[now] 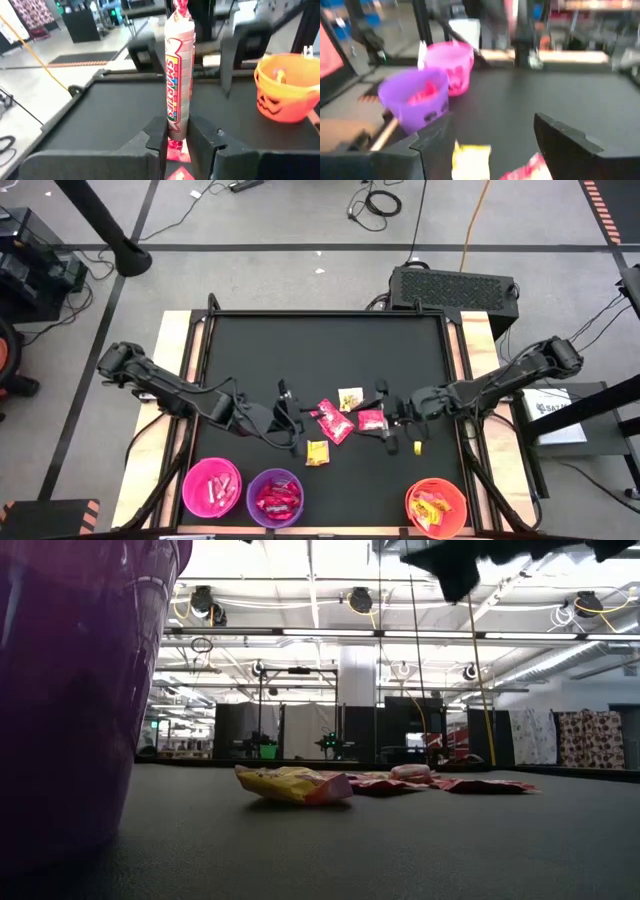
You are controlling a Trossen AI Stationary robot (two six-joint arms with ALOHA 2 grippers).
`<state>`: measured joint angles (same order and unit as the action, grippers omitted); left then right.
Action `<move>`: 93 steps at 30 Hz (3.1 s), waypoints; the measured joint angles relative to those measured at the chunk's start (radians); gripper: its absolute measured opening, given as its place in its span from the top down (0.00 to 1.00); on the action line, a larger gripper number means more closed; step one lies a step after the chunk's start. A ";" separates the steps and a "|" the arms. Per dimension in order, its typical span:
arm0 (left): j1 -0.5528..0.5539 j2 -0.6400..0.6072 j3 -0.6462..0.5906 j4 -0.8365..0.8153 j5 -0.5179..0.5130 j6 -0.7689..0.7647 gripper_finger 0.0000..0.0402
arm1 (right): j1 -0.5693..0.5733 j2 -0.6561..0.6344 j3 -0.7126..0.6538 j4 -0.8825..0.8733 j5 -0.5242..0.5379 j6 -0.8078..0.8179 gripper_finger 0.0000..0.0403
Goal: Sort candy by brand, put in halloween buckets
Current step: Put the orange candy into the pink bucket, then put the red candy into the violet bucket
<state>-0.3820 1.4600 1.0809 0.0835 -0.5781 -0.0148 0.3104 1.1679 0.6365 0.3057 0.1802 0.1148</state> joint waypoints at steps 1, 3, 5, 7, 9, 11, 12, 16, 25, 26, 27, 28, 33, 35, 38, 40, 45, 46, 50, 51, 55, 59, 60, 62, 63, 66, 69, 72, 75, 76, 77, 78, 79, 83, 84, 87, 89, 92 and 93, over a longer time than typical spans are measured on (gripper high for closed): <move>0.000 -0.014 0.000 0.003 0.000 0.014 0.85 | -0.001 0.000 0.000 -0.030 0.001 0.020 0.35; 0.000 -0.046 0.000 0.007 -0.001 0.044 0.85 | -0.002 0.000 0.000 -0.082 0.012 0.055 0.36; 0.000 -0.075 0.000 0.008 -0.002 0.086 0.85 | -0.002 0.003 0.000 -0.113 0.038 0.076 0.37; 0.000 -0.103 0.000 0.013 -0.002 0.152 0.85 | -0.003 0.005 0.000 -0.136 0.065 0.083 0.37; 0.001 -0.129 0.000 0.021 -0.002 0.215 0.85 | -0.003 0.005 0.000 -0.136 0.080 0.083 0.38; 0.001 -0.151 0.000 0.023 -0.002 0.279 0.85 | -0.003 0.005 0.000 -0.134 0.084 0.077 0.39; 0.001 -0.160 0.000 0.022 -0.002 0.323 0.85 | -0.003 0.005 0.000 -0.136 0.084 0.071 0.39; 0.002 -0.185 0.000 0.024 -0.002 0.551 0.85 | -0.003 0.005 0.000 -0.136 0.084 0.054 0.40; 0.002 -0.183 0.000 0.034 -0.002 1.344 0.85 | -0.003 0.005 0.000 -0.140 0.084 0.049 0.40; 0.002 -0.183 0.000 0.033 -0.002 1.420 0.85 | -0.003 0.005 0.000 -0.140 0.084 0.049 0.40; 0.002 -0.183 0.000 0.033 -0.002 1.481 0.85 | -0.003 0.005 0.000 -0.140 0.084 0.049 0.40; 0.002 -0.184 0.000 0.035 -0.002 1.531 0.85 | -0.003 0.005 0.000 -0.140 0.084 0.049 0.40; 0.002 -0.183 0.000 0.035 -0.002 1.616 0.85 | -0.003 0.005 0.000 -0.140 0.084 0.049 0.40; 0.002 -0.183 0.000 0.034 -0.002 1.540 0.85 | -0.003 0.005 0.000 -0.140 0.084 0.049 0.40; 0.001 -0.183 0.000 0.034 -0.002 1.210 0.85 | -0.003 0.005 0.000 -0.140 0.084 0.049 0.40; 0.000 -0.183 0.000 0.034 -0.003 0.946 0.85 | -0.003 0.005 0.000 -0.141 0.084 0.049 0.40; 0.000 -0.183 0.001 -0.029 -0.003 0.405 0.85 | -0.003 0.005 0.000 -0.144 0.084 0.049 0.40; 0.000 -0.183 0.001 -0.058 -0.002 0.330 0.85 | -0.003 0.005 0.000 -0.143 0.084 0.049 0.40; -0.002 -0.184 0.001 -0.247 -0.001 0.128 0.85 | -0.003 0.005 0.000 -0.144 0.084 0.049 0.40; -0.007 -0.188 0.001 -0.302 0.001 0.086 0.85 | -0.003 0.005 0.000 -0.143 0.084 0.049 0.40; -0.030 -0.211 0.002 -0.470 0.097 -0.085 0.85 | -0.003 0.005 0.000 -0.147 0.084 0.049 0.40; -0.072 -0.230 0.002 -0.579 0.308 -0.255 0.85 | -0.003 0.005 0.000 -0.162 0.085 0.048 0.40; -0.085 -0.236 0.002 -0.601 0.376 -0.299 0.85 | -0.003 0.005 0.000 -0.164 0.085 0.042 0.40; -0.113 -0.243 0.002 -0.648 0.519 -0.408 0.85 | -0.003 0.005 0.000 -0.162 0.085 0.024 0.40; -0.130 -0.245 0.002 -0.663 0.587 -0.467 0.85 | -0.004 0.005 0.000 -0.160 0.085 0.014 0.40; -0.196 -0.252 0.002 -0.736 0.732 -0.634 0.85 | -0.017 0.005 0.000 -0.154 0.085 -0.024 0.40; -0.278 -0.255 0.002 -0.821 0.788 -0.787 0.85 | -0.039 0.005 0.000 -0.138 0.085 -0.053 0.40; -0.361 -0.255 0.002 -0.894 0.805 -0.934 0.85 | -0.065 0.005 0.000 -0.117 0.085 -0.056 0.40; -0.429 -0.255 0.002 -0.942 0.779 -1.024 0.85 | -0.086 0.005 0.000 -0.095 0.083 -0.061 0.40; -0.449 -0.255 0.002 -0.958 0.756 -1.047 0.85 | -0.091 0.005 0.000 -0.092 0.083 -0.070 0.40; -0.467 -0.255 0.002 -0.971 0.735 -1.066 0.85 | -0.097 0.005 0.000 -0.091 0.082 -0.078 0.40; -0.485 -0.255 0.002 -0.975 0.715 -1.084 0.85 | -0.102 0.005 0.000 -0.093 0.082 -0.084 0.40; -0.500 -0.255 0.002 -0.974 0.700 -1.104 0.85 | -0.106 0.005 0.000 -0.093 0.082 -0.092 0.40; -0.545 -0.255 0.002 -0.977 0.654 -1.186 0.85 | -0.121 0.005 0.000 -0.093 0.081 -0.114 0.40; -0.553 -0.255 0.002 -0.981 0.648 -1.205 0.85 | -0.124 0.005 0.000 -0.093 0.081 -0.122 0.40; -0.572 -0.255 0.002 -0.999 0.644 -1.237 0.83 | -0.136 0.005 0.000 -0.093 0.081 -0.138 0.40; -0.583 -0.255 0.002 -1.018 0.642 -1.259 0.80 | -0.143 0.005 0.000 -0.093 0.080 -0.139 0.40; -0.591 -0.255 0.001 -1.051 0.628 -1.278 0.72 | -0.150 0.005 0.000 -0.095 0.080 -0.139 0.40; -0.591 -0.255 0.001 -1.063 0.623 -1.285 0.70 | -0.152 0.005 0.000 -0.096 0.080 -0.139 0.40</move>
<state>-0.9730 1.2053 1.0817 -0.9793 0.0448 -1.2996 0.1586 1.1732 0.6365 0.2100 0.2604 -0.0238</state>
